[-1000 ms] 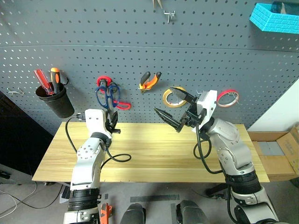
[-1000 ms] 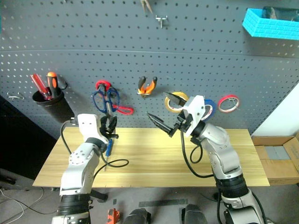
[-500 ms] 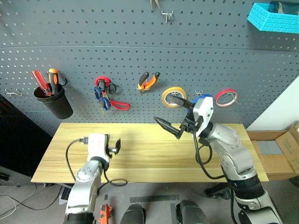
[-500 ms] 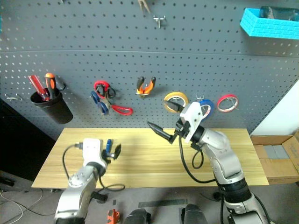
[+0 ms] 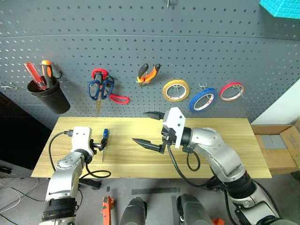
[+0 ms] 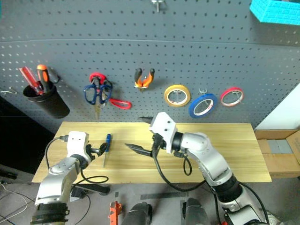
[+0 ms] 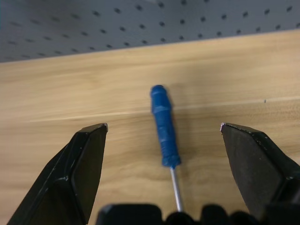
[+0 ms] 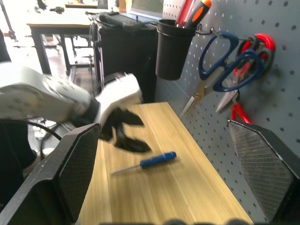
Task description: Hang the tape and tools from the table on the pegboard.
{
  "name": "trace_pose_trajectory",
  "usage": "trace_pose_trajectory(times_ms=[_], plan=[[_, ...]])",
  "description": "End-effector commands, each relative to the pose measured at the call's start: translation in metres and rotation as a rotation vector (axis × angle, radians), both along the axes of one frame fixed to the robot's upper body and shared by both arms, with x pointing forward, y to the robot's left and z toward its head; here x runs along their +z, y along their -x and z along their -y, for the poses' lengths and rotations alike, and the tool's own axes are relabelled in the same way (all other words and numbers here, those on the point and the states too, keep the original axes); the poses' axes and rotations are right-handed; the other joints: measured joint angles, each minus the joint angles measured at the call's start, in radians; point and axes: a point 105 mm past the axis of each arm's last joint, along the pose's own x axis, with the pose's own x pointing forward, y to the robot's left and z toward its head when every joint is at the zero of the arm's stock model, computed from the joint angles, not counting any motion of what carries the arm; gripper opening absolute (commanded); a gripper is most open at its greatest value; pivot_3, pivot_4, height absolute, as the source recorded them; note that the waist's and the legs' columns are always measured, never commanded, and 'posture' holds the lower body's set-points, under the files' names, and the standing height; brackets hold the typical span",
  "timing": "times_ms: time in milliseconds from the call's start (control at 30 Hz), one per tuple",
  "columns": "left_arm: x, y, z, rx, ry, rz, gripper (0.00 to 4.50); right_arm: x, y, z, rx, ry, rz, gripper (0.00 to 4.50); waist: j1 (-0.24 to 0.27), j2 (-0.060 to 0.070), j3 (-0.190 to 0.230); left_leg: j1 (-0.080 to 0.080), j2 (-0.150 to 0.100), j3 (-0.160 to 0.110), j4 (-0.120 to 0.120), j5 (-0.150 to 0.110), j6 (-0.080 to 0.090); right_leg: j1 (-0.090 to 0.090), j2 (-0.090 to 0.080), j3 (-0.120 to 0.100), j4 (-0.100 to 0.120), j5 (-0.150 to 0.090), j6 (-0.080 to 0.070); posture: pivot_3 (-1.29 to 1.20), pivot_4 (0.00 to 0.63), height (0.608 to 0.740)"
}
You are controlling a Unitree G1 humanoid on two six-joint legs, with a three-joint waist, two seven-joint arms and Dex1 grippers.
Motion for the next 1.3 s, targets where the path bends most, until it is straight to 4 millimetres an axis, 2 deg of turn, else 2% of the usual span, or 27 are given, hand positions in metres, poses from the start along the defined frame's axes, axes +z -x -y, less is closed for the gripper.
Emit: trace_pose_trajectory(times_ms=[33,200,400,500,800,1000,1133,1233,1300], plan=[[-0.006,-0.008,-0.003,-0.027,-0.015,-0.031,4.14,0.008,0.003,-0.003,0.007,-0.017,0.008,4.50,-0.004,-0.002,0.018,0.000,0.000,0.000,0.000,0.000,0.000,0.000,-0.001,0.000,0.000,0.000,0.000,0.05,0.355,0.740],[-0.010,-0.018,-0.008,-0.013,-0.012,-0.046,4.14,0.007,0.003,0.003,-0.020,-0.013,-0.006,4.50,-0.013,-0.009,0.060,-0.018,0.000,0.000,0.003,0.000,0.000,-0.018,-0.003,0.000,0.002,0.000,-0.001,0.02,0.401,0.740],[-0.022,-0.021,-0.012,0.018,0.074,-0.107,4.14,0.005,0.003,0.010,-0.047,-0.002,-0.021,4.50,-0.013,-0.008,0.088,-0.021,-0.001,0.002,0.003,0.000,0.000,-0.022,-0.009,-0.001,0.008,0.000,0.000,0.01,0.423,0.740],[-0.021,-0.022,-0.016,0.022,0.064,-0.106,3.57,0.004,0.001,0.013,-0.059,0.001,-0.026,4.50,-0.015,-0.007,0.091,-0.020,-0.001,0.002,0.004,0.000,0.000,-0.022,-0.010,-0.001,0.010,-0.001,0.001,0.01,0.420,0.740],[-0.014,-0.020,-0.021,0.039,0.046,-0.084,0.56,0.006,-0.008,0.017,-0.066,0.000,-0.015,4.50,-0.015,-0.006,0.094,-0.019,-0.001,0.002,0.003,0.000,0.000,-0.022,-0.010,-0.001,0.011,-0.002,0.002,0.03,0.395,0.740],[-0.010,-0.015,-0.021,0.067,-0.013,-0.052,0.54,0.010,-0.013,0.019,-0.070,-0.016,0.005,4.50,-0.015,-0.006,0.094,-0.019,-0.001,0.002,0.003,0.000,0.000,-0.022,-0.010,-0.001,0.010,-0.002,0.002,0.04,0.359,0.740],[0.003,0.005,-0.002,0.071,-0.032,0.021,0.54,0.017,-0.004,0.024,-0.027,-0.100,-0.026,4.50,-0.014,-0.008,0.092,-0.019,-0.001,0.002,0.002,0.001,-0.002,-0.022,-0.014,-0.001,0.008,-0.002,0.002,0.05,0.308,0.740],[0.017,0.021,0.009,0.137,-0.017,0.099,0.54,0.032,0.007,0.029,0.034,-0.232,-0.097,4.50,-0.009,-0.013,0.088,-0.026,0.000,0.001,0.002,0.002,-0.005,-0.026,-0.016,-0.002,0.005,-0.002,0.002,0.05,0.286,0.740],[0.024,0.031,0.013,0.216,0.007,0.130,0.54,0.040,0.013,0.030,0.069,-0.284,-0.106,4.50,-0.006,-0.017,0.085,-0.034,0.000,0.000,0.004,0.003,-0.007,-0.036,-0.016,-0.003,0.007,-0.001,0.002,0.06,0.245,0.740]])
